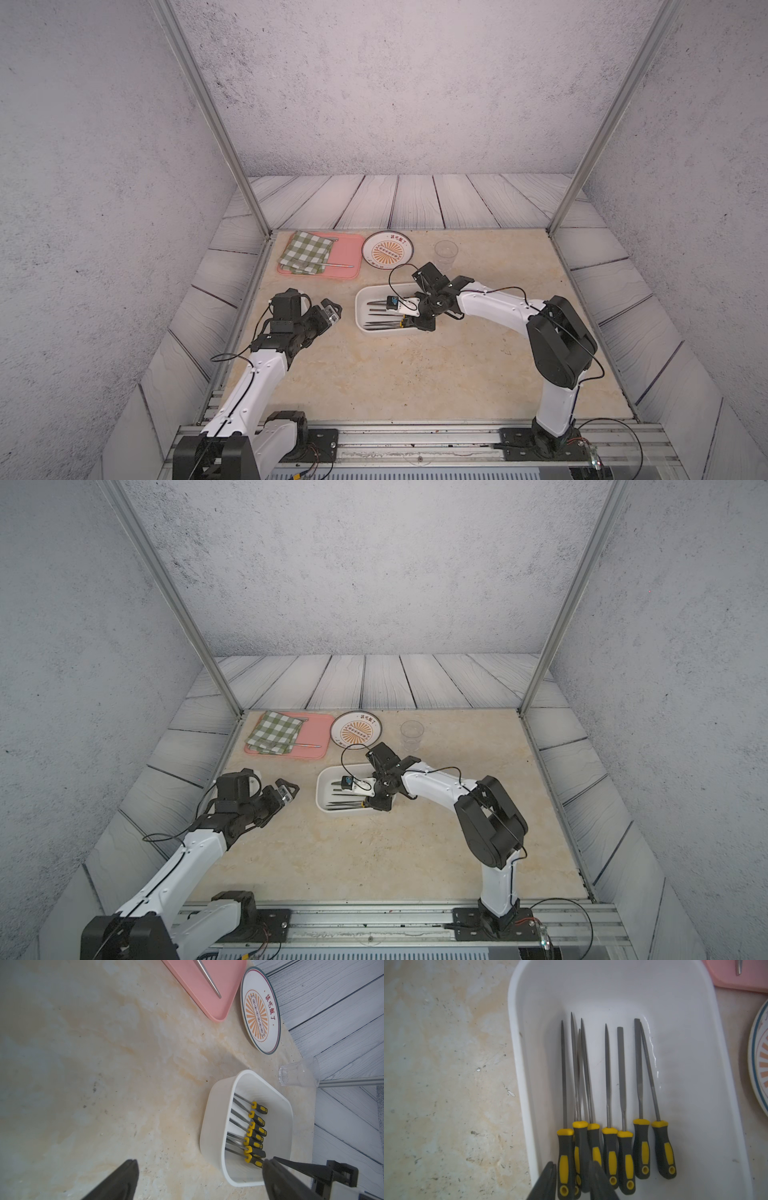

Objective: Put the file tool into the storage box
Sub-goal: Place the file tool in the storage box, then reset both arms

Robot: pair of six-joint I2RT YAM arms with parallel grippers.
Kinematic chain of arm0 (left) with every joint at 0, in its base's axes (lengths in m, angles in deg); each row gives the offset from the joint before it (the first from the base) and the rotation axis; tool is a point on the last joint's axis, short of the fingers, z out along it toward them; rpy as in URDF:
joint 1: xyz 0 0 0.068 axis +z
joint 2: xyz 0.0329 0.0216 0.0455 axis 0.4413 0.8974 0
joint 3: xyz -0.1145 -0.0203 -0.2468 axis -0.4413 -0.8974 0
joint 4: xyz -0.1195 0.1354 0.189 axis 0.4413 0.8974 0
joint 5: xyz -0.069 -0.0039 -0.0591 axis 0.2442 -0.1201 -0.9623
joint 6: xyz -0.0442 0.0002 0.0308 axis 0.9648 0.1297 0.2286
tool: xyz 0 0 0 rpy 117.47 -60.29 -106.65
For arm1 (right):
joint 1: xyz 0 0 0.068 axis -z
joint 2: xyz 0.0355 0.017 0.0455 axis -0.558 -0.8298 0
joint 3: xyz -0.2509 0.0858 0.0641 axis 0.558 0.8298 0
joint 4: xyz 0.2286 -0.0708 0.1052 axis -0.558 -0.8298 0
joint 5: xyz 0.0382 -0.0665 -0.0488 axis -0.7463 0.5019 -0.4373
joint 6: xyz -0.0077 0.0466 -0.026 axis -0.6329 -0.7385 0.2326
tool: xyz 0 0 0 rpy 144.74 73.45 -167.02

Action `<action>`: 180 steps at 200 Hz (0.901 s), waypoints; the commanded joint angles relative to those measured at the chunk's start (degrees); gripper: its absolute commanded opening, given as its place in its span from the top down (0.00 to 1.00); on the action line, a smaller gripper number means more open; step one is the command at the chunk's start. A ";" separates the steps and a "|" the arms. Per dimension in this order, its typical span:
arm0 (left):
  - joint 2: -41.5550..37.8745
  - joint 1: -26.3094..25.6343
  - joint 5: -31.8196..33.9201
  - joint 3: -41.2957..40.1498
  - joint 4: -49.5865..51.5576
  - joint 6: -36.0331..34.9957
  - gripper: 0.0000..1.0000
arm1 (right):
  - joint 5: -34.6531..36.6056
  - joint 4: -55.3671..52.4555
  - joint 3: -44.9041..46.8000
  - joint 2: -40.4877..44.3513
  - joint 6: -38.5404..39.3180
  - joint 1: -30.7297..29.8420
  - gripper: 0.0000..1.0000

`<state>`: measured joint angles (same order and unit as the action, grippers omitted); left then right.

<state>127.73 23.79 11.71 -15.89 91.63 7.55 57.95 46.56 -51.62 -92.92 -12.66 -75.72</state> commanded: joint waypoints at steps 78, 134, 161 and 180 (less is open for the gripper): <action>2.54 -2.62 6.83 5.88 3.18 -8.82 0.02 | 8.24 8.60 2.68 10.74 -13.41 -0.09 0.01; -0.25 -3.41 12.66 4.75 -5.19 -18.48 0.02 | 37.12 26.88 14.09 23.16 -30.44 0.20 0.01; -3.16 -3.47 15.92 0.14 -14.26 -22.23 0.01 | 46.52 26.21 17.93 28.32 -37.00 3.40 0.01; -2.87 -3.49 20.55 -4.38 -24.08 -24.32 0.02 | 49.00 27.10 22.80 31.54 -40.58 7.58 0.01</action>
<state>124.85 20.67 25.72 -15.45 79.70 -11.60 96.51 71.48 -33.20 -65.27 -44.70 -72.38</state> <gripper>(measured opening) 0.985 0.993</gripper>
